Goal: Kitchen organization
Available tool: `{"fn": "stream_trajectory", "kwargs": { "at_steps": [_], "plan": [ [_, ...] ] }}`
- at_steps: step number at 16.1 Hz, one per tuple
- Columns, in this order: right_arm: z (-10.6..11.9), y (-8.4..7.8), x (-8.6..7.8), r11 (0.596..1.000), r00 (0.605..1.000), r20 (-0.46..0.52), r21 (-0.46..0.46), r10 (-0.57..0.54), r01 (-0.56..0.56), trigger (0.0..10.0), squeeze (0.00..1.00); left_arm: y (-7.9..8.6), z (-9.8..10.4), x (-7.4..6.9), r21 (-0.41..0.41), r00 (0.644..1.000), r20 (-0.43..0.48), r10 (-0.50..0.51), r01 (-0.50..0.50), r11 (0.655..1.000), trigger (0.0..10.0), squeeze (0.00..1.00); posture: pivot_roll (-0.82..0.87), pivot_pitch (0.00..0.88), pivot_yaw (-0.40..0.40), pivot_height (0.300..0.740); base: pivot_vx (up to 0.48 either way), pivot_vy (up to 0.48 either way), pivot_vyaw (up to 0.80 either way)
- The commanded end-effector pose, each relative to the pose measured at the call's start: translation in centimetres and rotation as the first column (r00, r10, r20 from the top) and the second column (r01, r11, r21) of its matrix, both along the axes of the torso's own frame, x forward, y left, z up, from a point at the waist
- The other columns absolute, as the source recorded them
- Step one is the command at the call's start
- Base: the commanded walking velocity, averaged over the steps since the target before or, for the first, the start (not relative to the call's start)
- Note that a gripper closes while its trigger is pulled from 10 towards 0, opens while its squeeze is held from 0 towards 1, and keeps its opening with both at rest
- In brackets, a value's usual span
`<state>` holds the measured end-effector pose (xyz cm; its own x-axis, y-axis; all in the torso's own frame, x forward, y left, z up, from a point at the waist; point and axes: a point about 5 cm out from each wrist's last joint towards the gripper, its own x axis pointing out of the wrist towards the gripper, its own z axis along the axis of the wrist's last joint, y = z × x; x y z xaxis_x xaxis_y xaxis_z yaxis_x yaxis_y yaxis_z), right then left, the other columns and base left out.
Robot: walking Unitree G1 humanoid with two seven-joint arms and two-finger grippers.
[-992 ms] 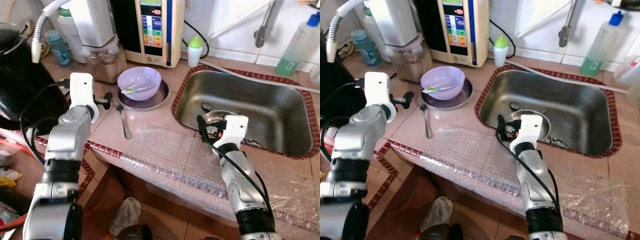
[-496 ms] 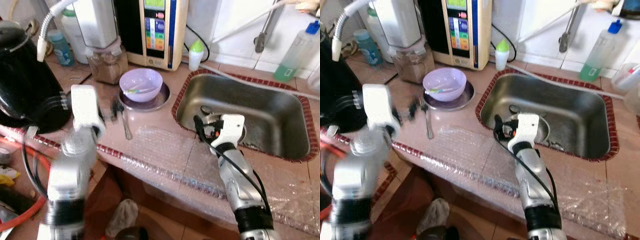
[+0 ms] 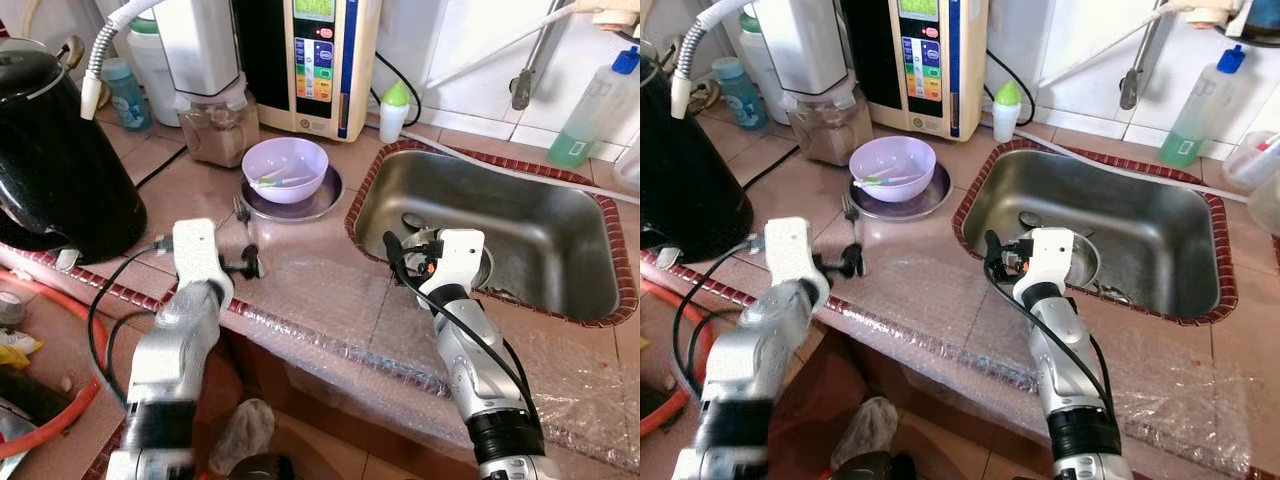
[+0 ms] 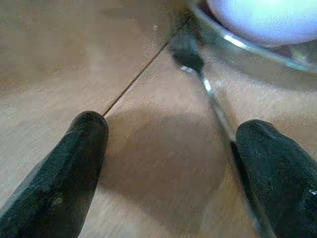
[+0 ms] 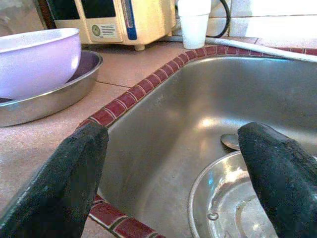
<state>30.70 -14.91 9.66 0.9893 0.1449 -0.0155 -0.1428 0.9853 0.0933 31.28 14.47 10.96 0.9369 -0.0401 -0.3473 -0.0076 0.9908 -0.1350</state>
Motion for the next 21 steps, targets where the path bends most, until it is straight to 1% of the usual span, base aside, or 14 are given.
{"fn": "stream_trajectory", "kwargs": {
  "at_steps": [1, 4, 6, 7, 8, 9, 10, 12, 14, 16, 21],
  "plan": [
    [0.1, 0.0, -0.1, 1.0, 1.0, 0.01, -0.004, 0.001, -0.001, 10.0, 0.0, -0.1, 0.1, 0.7, 0.005, 1.0, 0.006, -0.011, 0.011, 1.0, 10.0, 0.0, -0.01, 0.0, 0.052, 0.74, 0.0, 0.0, 0.0],
    [0.1, -0.3, -0.3, 1.0, 1.0, 0.015, -0.005, -0.015, 0.015, 10.0, 0.0, -0.9, 0.9, 2.5, 0.019, 0.999, 0.037, -0.038, 0.038, 0.999, 10.0, 0.0, -0.03, 0.0, 0.068, 0.74, 0.0, 0.0, 0.0],
    [0.1, -0.4, -0.4, 1.0, 1.0, 0.014, -0.005, -0.024, 0.024, 10.0, 0.0, -1.1, 1.0, 2.9, 0.027, 0.999, 0.03, -0.043, 0.043, 0.999, 10.0, 0.0, -0.03, 0.0, 0.071, 0.74, 0.0, 0.0, 0.0],
    [0.1, -0.4, -0.4, 1.0, 1.0, 0.014, -0.005, -0.026, 0.026, 10.0, 0.0, -1.2, 0.6, 3.0, 0.036, 0.999, 0.007, -0.044, 0.044, 0.998, 10.0, 0.0, -0.03, 0.0, 0.071, 0.74, 0.0, 0.0, 0.0],
    [0.1, -0.4, -0.4, 1.0, 1.0, 0.014, -0.005, -0.028, 0.028, 10.0, 0.0, -1.2, -0.4, 2.8, 0.068, 0.996, -0.068, -0.053, 0.058, 0.996, 9.8, 0.0, -0.03, 0.0, 0.071, 0.74, 0.0, 0.0, 0.0],
    [0.1, -0.5, -0.4, 1.0, 0.999, 0.014, -0.005, -0.029, 0.029, 10.0, 0.0, -1.1, -0.9, 2.7, 0.051, 0.994, -0.098, -0.039, 0.044, 0.998, 4.9, 0.0, -0.04, 0.0, 0.077, 0.74, 0.0, 0.0, 0.0],
    [0.1, -0.6, -0.4, 0.999, 0.999, 0.015, -0.005, -0.032, 0.032, 10.0, 0.0, -1.1, -1.7, 2.5, 0.043, 0.989, -0.137, -0.053, 0.06, 0.997, 0.0, 0.0, -0.04, 0.0, 0.079, 0.74, 0.0, 0.0, 0.0],
    [0.2, -0.6, -0.3, 0.999, 0.999, 0.016, -0.005, -0.036, 0.037, 10.0, 0.0, -0.8, -2.5, 2.3, 0.05, 0.983, -0.172, -0.066, 0.076, 0.996, 0.0, 0.0, -0.04, 0.0, 0.084, 0.74, 0.0, 0.0, 0.0],
    [0.2, -0.6, -0.3, 0.999, 0.999, 0.017, -0.006, -0.038, 0.038, 10.0, 0.0, -0.4, -2.9, 2.3, 0.044, 0.98, -0.188, -0.061, 0.071, 0.997, 0.0, 0.0, -0.04, 0.0, 0.086, 0.74, 0.0, 0.0, 0.0],
    [0.2, -0.6, -0.3, 0.999, 0.999, 0.018, -0.005, -0.041, 0.041, 10.0, 0.0, -0.2, -3.0, 2.4, 0.057, 0.98, -0.19, -0.063, 0.075, 0.996, 0.0, 0.0, -0.04, 0.0, 0.087, 0.74, 0.0, 0.0, 0.0],
    [0.1, -0.7, -0.2, 0.999, 0.999, 0.015, -0.006, -0.04, 0.04, 10.0, 0.0, 0.1, -3.2, 2.4, 0.049, 0.978, -0.192, -0.081, 0.092, 0.995, 0.0, 0.0, -0.03, 0.0, 0.084, 0.74, 0.0, 0.0, 0.0]
  ]
}}
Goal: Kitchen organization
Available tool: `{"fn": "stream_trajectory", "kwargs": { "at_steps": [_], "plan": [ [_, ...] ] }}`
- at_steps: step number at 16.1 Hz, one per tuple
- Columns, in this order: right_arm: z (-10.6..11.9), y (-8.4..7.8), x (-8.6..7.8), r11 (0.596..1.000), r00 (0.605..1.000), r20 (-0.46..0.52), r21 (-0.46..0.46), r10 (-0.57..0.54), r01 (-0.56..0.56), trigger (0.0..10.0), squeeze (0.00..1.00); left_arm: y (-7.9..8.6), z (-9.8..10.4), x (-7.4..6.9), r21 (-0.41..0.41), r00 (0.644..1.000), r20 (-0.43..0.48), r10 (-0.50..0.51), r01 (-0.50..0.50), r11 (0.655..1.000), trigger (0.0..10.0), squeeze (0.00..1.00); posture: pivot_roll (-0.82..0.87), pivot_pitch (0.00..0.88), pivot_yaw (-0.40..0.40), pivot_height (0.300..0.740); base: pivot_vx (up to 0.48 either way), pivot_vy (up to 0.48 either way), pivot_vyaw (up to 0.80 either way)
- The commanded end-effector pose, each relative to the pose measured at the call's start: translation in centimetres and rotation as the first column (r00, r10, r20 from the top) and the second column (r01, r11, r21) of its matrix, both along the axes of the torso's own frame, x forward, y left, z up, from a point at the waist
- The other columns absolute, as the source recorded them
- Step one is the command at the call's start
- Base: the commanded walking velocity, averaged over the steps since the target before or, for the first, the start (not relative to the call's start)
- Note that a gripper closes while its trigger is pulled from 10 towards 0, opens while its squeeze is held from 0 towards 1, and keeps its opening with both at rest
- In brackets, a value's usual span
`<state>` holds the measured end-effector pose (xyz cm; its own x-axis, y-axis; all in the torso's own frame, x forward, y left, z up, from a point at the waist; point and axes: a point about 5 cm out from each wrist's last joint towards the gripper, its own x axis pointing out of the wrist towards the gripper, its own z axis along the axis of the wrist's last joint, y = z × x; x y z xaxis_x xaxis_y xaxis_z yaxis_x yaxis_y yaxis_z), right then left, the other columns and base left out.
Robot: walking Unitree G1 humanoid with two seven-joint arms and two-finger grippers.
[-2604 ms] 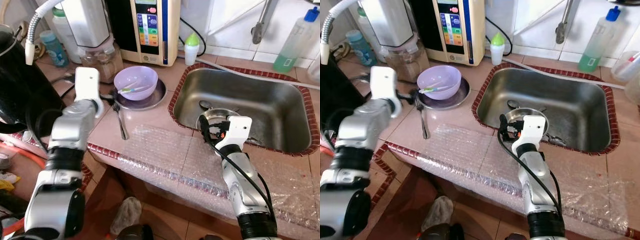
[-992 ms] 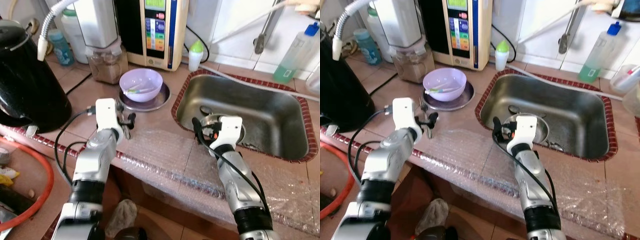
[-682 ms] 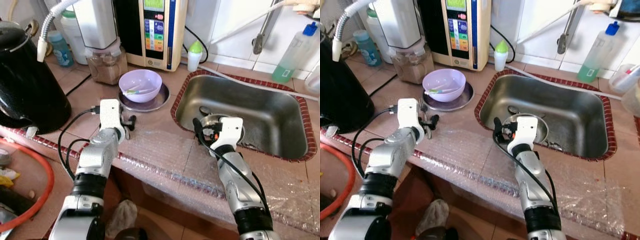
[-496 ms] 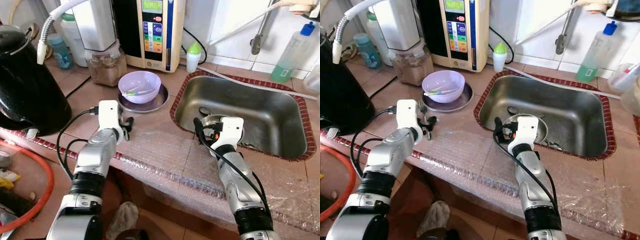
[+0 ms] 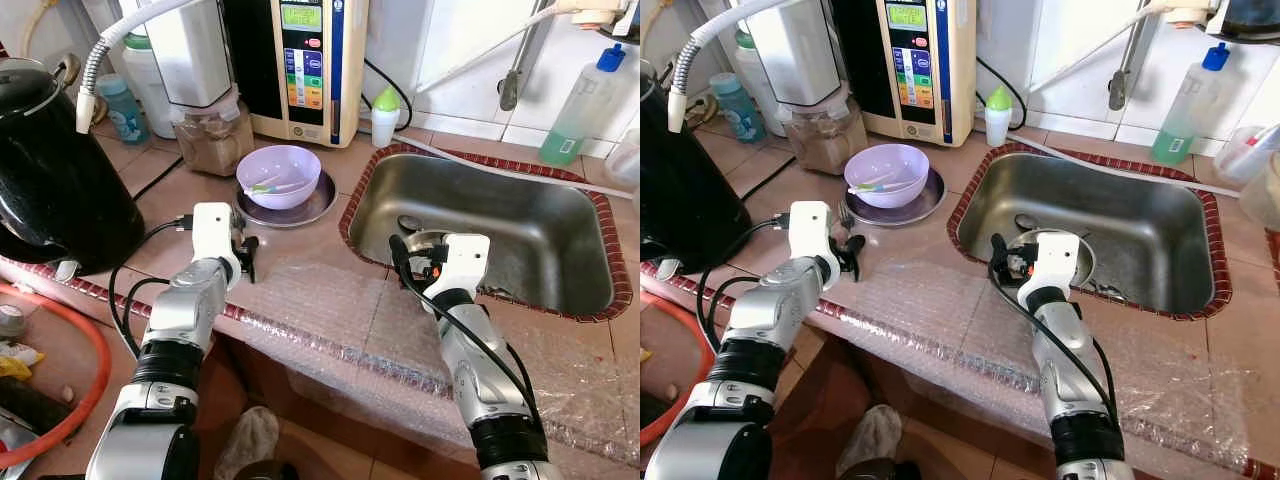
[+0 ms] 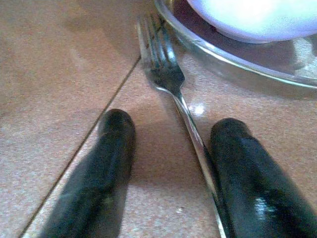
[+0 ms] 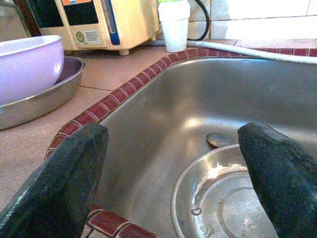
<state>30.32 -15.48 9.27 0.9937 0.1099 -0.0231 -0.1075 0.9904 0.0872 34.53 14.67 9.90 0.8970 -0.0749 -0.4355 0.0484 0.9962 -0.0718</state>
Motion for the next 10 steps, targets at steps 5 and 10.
{"fn": "stream_trajectory", "kwargs": {
  "at_steps": [5, 10],
  "plan": [
    [0.19, 0.12, 0.16, 1.0, 1.0, 0.006, 0.0, 0.008, -0.008, 10.0, 0.0, -0.12, -2.31, -1.23, 0.004, 0.995, -0.095, -0.042, 0.043, 0.999, 0.0, 0.0, -0.03, 0.0, 0.079, 0.74, 0.0, 0.0, 0.0],
    [0.27, 0.08, 0.39, 1.0, 1.0, 0.006, -0.001, 0.012, -0.012, 10.0, 0.0, 0.73, -2.65, -1.8, 0.0, 0.995, -0.098, -0.032, 0.032, 0.999, 0.0, 0.0, -0.03, 0.0, 0.072, 0.74, 0.0, 0.0, 0.0]
  ]
}}
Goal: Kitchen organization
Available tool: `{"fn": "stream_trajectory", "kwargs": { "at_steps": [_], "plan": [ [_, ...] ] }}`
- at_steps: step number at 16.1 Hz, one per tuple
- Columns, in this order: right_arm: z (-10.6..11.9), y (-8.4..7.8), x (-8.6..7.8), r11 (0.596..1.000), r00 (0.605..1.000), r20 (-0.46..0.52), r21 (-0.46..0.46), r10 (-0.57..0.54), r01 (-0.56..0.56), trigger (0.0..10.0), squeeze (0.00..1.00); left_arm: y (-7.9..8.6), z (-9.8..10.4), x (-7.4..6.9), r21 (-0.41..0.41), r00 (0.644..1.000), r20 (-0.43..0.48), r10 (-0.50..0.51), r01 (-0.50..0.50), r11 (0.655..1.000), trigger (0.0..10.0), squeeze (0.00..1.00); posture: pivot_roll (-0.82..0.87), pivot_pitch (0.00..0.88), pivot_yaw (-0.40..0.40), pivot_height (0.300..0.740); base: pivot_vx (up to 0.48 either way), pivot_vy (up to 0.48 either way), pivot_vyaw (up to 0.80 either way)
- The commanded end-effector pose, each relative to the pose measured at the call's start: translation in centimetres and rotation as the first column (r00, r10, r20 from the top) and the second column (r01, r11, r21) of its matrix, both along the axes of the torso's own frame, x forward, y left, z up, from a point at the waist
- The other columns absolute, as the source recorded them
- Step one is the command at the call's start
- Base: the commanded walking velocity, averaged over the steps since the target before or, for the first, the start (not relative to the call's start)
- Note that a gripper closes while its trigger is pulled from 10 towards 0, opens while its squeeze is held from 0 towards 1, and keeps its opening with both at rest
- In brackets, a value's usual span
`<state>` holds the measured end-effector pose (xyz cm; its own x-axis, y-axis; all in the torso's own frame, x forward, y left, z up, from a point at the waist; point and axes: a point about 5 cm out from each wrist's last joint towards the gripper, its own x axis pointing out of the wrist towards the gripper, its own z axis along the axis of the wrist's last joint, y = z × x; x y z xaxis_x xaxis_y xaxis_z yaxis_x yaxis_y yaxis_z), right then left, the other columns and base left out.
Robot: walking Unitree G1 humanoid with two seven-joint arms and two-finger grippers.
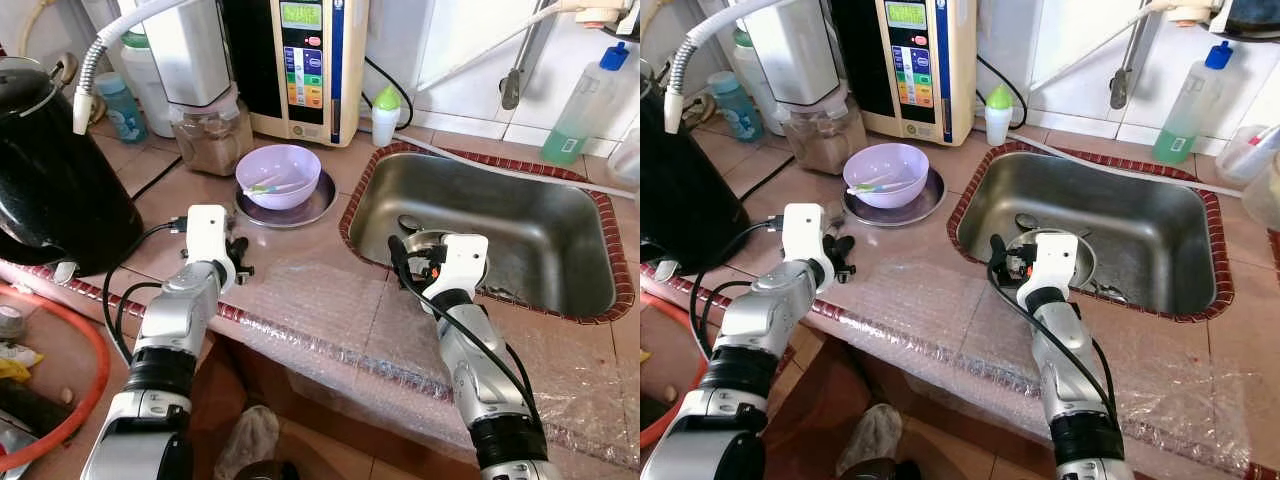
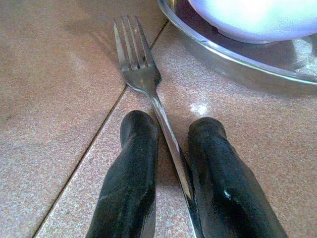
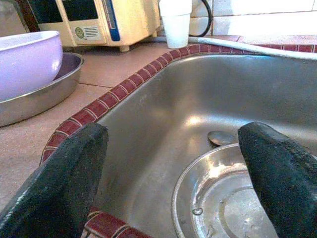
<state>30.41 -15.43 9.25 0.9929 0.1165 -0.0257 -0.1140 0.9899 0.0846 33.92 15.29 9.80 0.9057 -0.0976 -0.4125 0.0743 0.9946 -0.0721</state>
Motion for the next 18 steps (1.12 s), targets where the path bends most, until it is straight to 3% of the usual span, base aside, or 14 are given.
{"fn": "stream_trajectory", "kwargs": {
  "at_steps": [1, 4, 8, 12, 14, 16, 18],
  "plan": [
    [0.3, 0.0, 0.3, 1.0, 1.0, 0.009, 0.002, 0.004, -0.004, 10.0, 0.0, 0.2, -2.6, -1.3, 0.005, 0.992, -0.124, -0.005, 0.006, 1.0, 0.0, 0.0, -0.03, 0.0, 0.072, 0.74, 0.0, 0.0, 0.0],
    [0.3, 0.2, 0.3, 0.999, 0.999, 0.002, 0.017, 0.033, -0.033, 10.0, 0.0, 0.6, -2.5, -1.6, 0.005, 0.995, -0.099, 0.028, -0.028, 1.0, 0.0, 0.0, -0.02, 0.0, 0.068, 0.74, 0.0, 0.0, 0.0],
    [0.4, 1.8, 0.0, 0.973, 0.976, -0.008, 0.084, 0.217, -0.216, 10.0, 0.0, 0.4, -2.2, -2.3, -0.007, 0.997, -0.044, 0.058, -0.058, 0.998, 0.0, 0.0, -0.01, 0.0, 0.057, 0.74, 0.0, 0.0, 0.0],
    [0.6, 3.1, -0.5, 0.918, 0.923, -0.015, 0.114, 0.384, -0.38, 10.0, 0.0, 0.4, -2.4, -3.2, 0.012, 0.995, -0.022, 0.101, -0.101, 0.995, 0.0, 0.0, -0.01, 0.0, 0.047, 0.74, 0.0, 0.0, 0.0],
    [0.7, 3.1, -0.5, 0.914, 0.92, -0.013, 0.119, 0.391, -0.387, 10.0, 0.0, 0.7, -2.1, -3.2, 0.04, 0.993, 0.012, 0.116, -0.117, 0.992, 0.0, 0.0, -0.01, 0.0, 0.044, 0.74, 0.0, 0.0, 0.0],
    [0.8, 3.0, -0.5, 0.911, 0.917, -0.011, 0.123, 0.399, -0.394, 10.0, 0.0, 1.3, -0.8, -3.4, 0.085, 0.98, 0.104, 0.167, -0.176, 0.981, 0.0, 0.0, -0.01, 0.0, 0.04, 0.74, 0.0, 0.0, 0.0],
    [0.8, 3.0, -0.5, 0.91, 0.917, -0.011, 0.124, 0.4, -0.395, 10.0, 0.0, 1.3, -0.7, -3.4, 0.084, 0.979, 0.11, 0.17, -0.179, 0.98, 0.0, 0.0, -0.01, 0.0, 0.04, 0.74, 0.0, 0.0, 0.0]
  ]
}}
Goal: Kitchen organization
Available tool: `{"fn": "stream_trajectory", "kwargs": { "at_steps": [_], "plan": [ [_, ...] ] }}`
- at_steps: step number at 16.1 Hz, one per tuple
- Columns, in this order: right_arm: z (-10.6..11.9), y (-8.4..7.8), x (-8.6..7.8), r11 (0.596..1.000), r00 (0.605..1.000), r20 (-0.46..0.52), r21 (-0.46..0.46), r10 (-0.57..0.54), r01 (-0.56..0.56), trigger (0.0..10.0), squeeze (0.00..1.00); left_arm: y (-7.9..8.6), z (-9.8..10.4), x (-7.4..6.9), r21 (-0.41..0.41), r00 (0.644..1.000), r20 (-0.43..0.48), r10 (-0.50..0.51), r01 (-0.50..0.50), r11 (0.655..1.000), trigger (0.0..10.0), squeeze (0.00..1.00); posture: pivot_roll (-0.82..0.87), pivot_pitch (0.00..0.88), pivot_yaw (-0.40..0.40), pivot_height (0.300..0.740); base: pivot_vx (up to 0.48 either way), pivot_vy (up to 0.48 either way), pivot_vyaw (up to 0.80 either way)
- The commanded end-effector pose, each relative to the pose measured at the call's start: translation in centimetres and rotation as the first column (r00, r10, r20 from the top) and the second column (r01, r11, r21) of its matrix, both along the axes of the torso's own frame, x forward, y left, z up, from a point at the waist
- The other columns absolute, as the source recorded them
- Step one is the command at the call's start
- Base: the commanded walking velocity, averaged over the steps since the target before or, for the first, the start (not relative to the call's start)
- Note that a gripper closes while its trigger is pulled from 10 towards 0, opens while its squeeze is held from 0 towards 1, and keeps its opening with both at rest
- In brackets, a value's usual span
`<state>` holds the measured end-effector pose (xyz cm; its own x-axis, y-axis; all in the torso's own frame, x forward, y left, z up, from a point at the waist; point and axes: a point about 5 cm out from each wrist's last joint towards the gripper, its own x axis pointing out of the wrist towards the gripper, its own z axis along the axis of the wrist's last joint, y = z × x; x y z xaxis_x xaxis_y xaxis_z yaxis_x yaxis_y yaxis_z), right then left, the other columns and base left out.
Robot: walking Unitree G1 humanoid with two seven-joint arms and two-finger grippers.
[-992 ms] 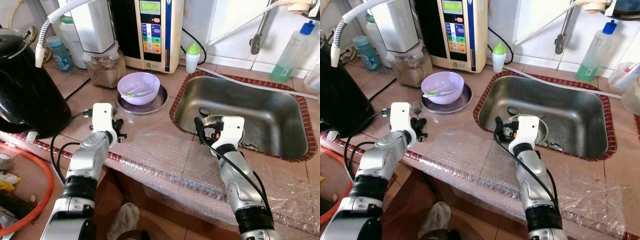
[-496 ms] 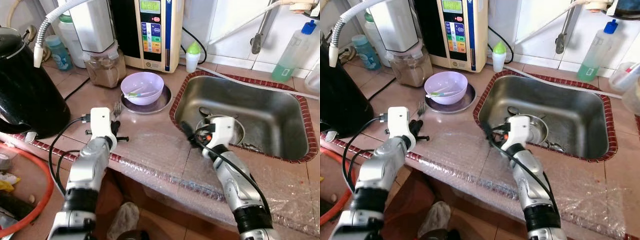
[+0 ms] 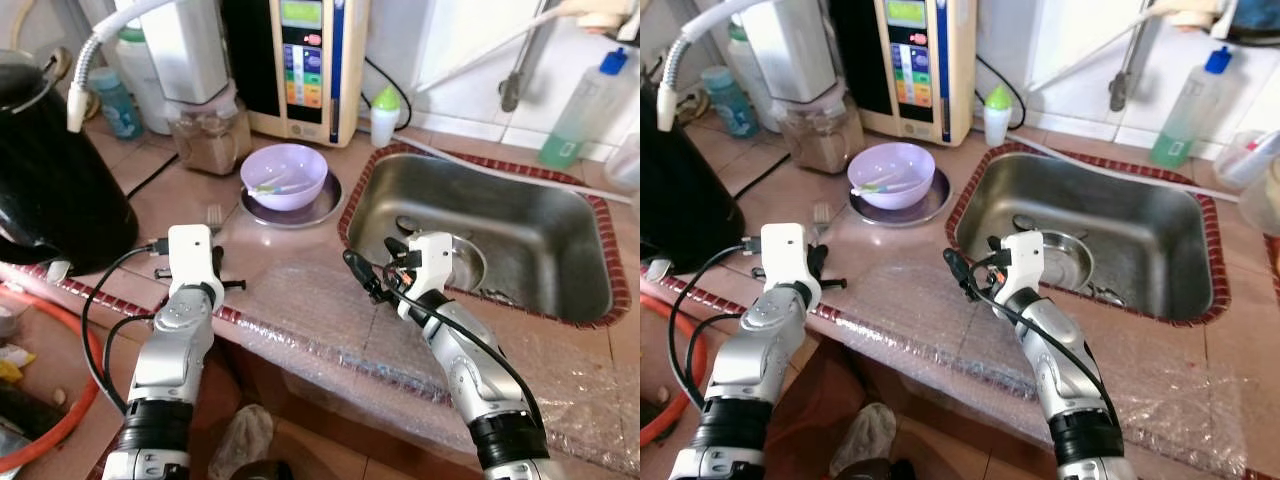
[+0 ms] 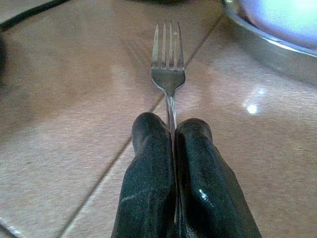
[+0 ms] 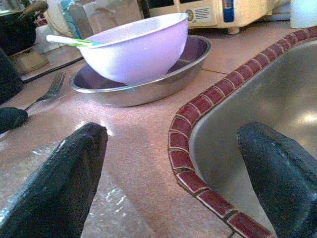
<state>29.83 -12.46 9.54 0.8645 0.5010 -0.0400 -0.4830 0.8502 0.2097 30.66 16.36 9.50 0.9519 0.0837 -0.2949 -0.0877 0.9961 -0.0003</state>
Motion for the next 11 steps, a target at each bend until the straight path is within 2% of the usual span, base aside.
{"fn": "stream_trajectory", "kwargs": {
  "at_steps": [1, 4, 7, 9, 10, 11],
  "plan": [
    [0.6, 0.0, 0.2, 1.0, 1.0, 0.014, 0.007, 0.008, -0.008, 10.0, 0.0, 0.2, 0.1, -0.3, 0.027, 1.0, 0.022, 0.017, -0.018, 0.999, 0.0, 0.0, -0.01, 0.0, 0.038, 0.74, 0.0, 0.0, 0.0],
    [0.7, 0.0, 0.2, 1.0, 1.0, 0.015, 0.003, 0.006, -0.006, 10.0, 0.0, 0.2, 1.9, -0.7, 0.082, 0.984, 0.176, 0.037, -0.052, 0.995, 0.0, 0.0, -0.01, 0.0, 0.036, 0.74, 0.0, 0.0, 0.0],
    [1.5, -0.2, 0.7, 0.999, 0.999, 0.041, 0.025, -0.03, 0.029, 10.0, 0.0, -0.4, 4.0, -0.6, 0.131, 0.95, 0.311, -0.013, -0.029, 0.991, 0.0, 0.0, -0.01, 0.0, 0.036, 0.74, 0.0, 0.0, 0.0],
    [2.8, -0.5, 1.3, 0.993, 0.996, 0.059, 0.093, -0.073, 0.067, 10.0, 0.0, -1.7, 6.0, -0.2, 0.166, 0.901, 0.414, -0.132, 0.068, 0.984, 0.0, 0.0, -0.01, 0.0, 0.04, 0.74, 0.0, 0.0, 0.0],
    [3.0, -0.5, 1.5, 0.991, 0.995, 0.061, 0.112, -0.08, 0.072, 10.0, 0.0, -2.0, 6.3, -0.1, 0.177, 0.889, 0.429, -0.158, 0.089, 0.98, 0.0, 0.0, -0.01, 0.0, 0.04, 0.74, 0.0, 0.0, 0.0],
    [4.0, -0.8, 1.9, 0.979, 0.993, 0.065, 0.183, -0.102, 0.089, 10.0, 0.0, -3.2, 7.1, 0.1, 0.187, 0.855, 0.459, -0.242, 0.174, 0.967, 0.0, 0.0, -0.01, 0.0, 0.042, 0.74, 0.0, 0.0, 0.0]
  ]
}}
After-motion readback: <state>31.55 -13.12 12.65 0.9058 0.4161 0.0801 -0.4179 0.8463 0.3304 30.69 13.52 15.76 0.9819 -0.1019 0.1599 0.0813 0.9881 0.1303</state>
